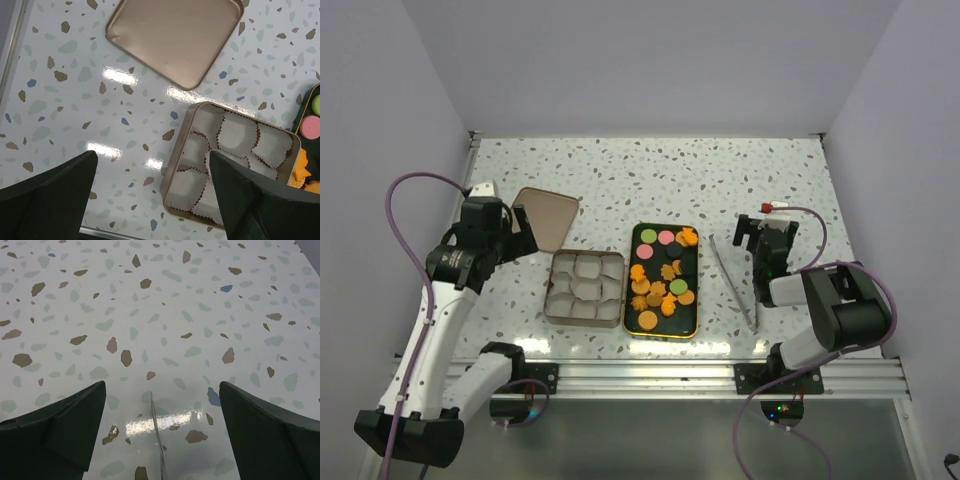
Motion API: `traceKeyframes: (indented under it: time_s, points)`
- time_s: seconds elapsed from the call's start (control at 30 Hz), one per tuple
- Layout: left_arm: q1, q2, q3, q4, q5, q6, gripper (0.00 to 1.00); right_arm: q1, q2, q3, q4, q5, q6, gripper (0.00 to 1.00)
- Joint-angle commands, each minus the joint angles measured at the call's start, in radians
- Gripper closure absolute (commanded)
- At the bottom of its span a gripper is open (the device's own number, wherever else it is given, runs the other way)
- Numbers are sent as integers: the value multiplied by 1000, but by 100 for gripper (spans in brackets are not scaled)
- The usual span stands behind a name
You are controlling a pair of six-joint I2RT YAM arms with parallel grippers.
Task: Pack the cookies
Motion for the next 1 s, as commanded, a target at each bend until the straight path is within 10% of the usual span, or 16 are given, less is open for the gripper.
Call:
traceKeyframes:
  time_s: [0.0,0.3,0.47,0.67,0.97]
  points:
    - [-3,-31,25,28,5,19,0,-10,19,-2,128,-39,-6,1]
    - [-3,-121,25,29,45,-7,0,-15,-55,51,-12,-40,-9,1]
    - [-3,-159,14,35,25,-18,0,-3,-265,378,-668,-63,-60,1]
    - [-3,-179,-33,40,102,-53,0,-4,-579,524,-1014,-348,118,1]
    - [-3,-204,-98,74,225,-39,0,-1,-480,629,-1839,-219,405,1]
